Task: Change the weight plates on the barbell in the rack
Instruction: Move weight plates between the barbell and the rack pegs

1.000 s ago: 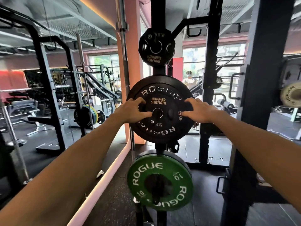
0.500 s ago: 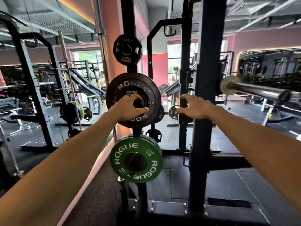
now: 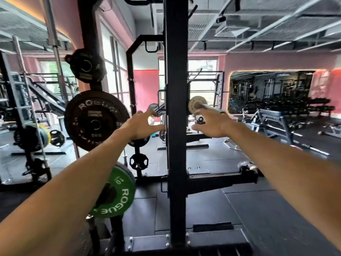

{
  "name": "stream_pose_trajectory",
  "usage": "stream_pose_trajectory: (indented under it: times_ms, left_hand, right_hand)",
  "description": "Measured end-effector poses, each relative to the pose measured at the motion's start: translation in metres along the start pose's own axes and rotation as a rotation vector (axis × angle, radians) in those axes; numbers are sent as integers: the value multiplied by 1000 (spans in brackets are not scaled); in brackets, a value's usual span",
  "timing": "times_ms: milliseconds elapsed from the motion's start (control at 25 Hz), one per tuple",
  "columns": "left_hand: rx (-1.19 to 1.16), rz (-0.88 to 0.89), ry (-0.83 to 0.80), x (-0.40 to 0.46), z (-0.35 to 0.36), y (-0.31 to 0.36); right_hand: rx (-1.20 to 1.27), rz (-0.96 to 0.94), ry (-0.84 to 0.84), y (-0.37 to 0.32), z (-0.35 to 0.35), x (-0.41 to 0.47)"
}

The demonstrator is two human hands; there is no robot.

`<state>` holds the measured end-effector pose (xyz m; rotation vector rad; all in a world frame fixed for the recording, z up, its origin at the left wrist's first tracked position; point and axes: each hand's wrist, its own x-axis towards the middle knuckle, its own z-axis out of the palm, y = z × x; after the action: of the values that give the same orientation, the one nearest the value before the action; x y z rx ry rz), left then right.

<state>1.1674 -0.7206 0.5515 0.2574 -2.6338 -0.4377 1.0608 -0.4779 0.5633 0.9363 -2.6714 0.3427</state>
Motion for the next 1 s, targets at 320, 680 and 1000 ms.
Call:
stream_pose_trajectory:
  times_ms: [320,680,1000]
  left_hand:
    - [-64,20,47,50,59,116]
    - [-58,-18,91,151,109,115]
    - [-37,-29,103,300,163,70]
  right_hand:
    - [34,-22,5,147,-29,2]
    - [167,-2,-16,211,-1,91]
    - [155,-1,-43,245,53,242]
